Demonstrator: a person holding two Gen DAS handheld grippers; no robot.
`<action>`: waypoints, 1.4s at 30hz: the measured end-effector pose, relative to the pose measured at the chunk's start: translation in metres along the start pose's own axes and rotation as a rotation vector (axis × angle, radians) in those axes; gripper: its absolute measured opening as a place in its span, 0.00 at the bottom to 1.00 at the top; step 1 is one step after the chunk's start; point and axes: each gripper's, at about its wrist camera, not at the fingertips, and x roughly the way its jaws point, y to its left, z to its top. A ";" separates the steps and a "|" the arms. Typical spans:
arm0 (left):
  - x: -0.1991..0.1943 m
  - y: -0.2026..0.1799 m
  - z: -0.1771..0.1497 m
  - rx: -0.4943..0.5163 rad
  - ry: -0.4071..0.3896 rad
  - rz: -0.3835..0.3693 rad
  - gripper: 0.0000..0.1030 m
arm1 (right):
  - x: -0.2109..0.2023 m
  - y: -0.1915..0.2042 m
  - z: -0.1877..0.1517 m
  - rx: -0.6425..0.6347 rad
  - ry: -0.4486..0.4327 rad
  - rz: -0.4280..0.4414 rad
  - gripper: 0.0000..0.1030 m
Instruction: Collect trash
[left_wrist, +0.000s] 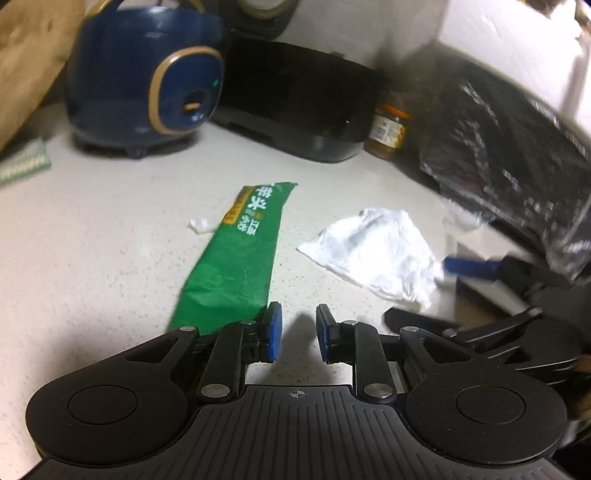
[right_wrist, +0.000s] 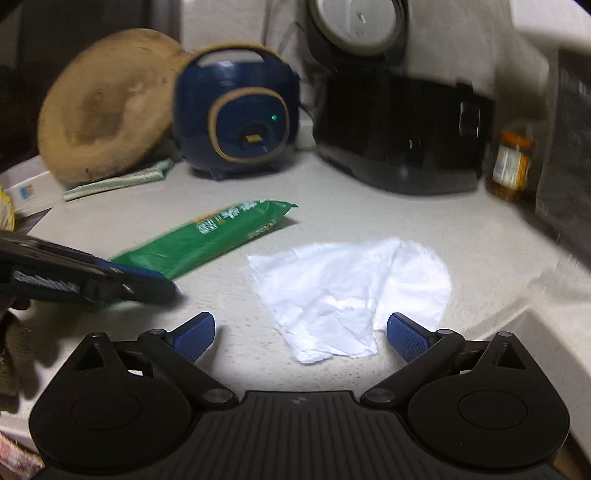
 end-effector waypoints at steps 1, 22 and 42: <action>-0.001 -0.002 0.000 0.005 -0.007 0.011 0.23 | -0.005 0.004 0.000 -0.020 -0.017 -0.018 0.98; -0.006 0.017 0.002 -0.015 -0.079 0.173 0.24 | -0.022 -0.007 -0.011 0.052 -0.043 -0.015 0.97; -0.001 -0.011 -0.004 0.092 -0.037 0.061 0.20 | -0.035 -0.017 -0.020 0.080 -0.052 -0.071 0.97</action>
